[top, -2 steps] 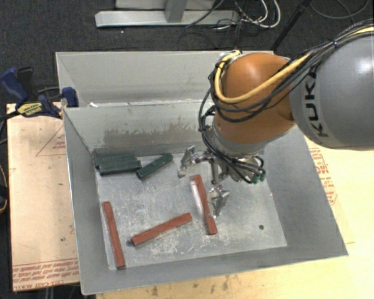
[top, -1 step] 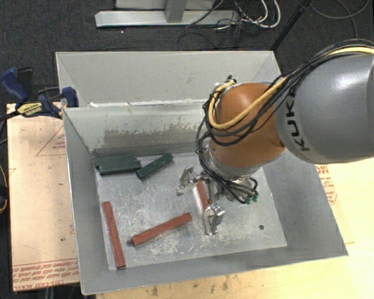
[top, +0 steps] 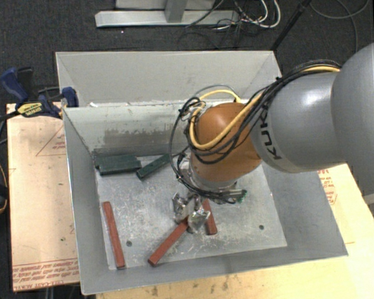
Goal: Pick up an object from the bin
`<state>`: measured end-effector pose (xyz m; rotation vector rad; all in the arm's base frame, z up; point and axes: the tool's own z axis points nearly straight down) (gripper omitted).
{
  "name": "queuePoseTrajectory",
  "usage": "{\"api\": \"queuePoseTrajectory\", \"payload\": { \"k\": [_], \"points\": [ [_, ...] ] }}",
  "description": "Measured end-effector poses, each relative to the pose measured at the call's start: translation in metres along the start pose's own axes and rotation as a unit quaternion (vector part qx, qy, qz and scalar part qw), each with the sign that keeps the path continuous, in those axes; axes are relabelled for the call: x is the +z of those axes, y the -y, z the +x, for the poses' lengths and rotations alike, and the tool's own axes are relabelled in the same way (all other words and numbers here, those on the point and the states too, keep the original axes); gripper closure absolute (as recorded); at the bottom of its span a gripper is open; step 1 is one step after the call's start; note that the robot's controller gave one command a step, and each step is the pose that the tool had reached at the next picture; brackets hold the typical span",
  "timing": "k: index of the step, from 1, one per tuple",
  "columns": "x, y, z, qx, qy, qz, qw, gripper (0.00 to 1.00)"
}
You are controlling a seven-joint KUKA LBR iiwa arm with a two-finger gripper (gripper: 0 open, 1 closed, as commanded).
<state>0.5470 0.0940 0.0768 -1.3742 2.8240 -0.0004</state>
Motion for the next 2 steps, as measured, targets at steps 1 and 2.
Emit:
{"api": "queuePoseTrajectory", "payload": {
  "k": [1,2],
  "points": [
    [0.0,0.0,0.0,0.0,0.0001,0.0,1.0,1.0],
    [-0.138,0.007,0.018,0.029,0.0017,0.0,0.9996,1.0]
  ]
}}
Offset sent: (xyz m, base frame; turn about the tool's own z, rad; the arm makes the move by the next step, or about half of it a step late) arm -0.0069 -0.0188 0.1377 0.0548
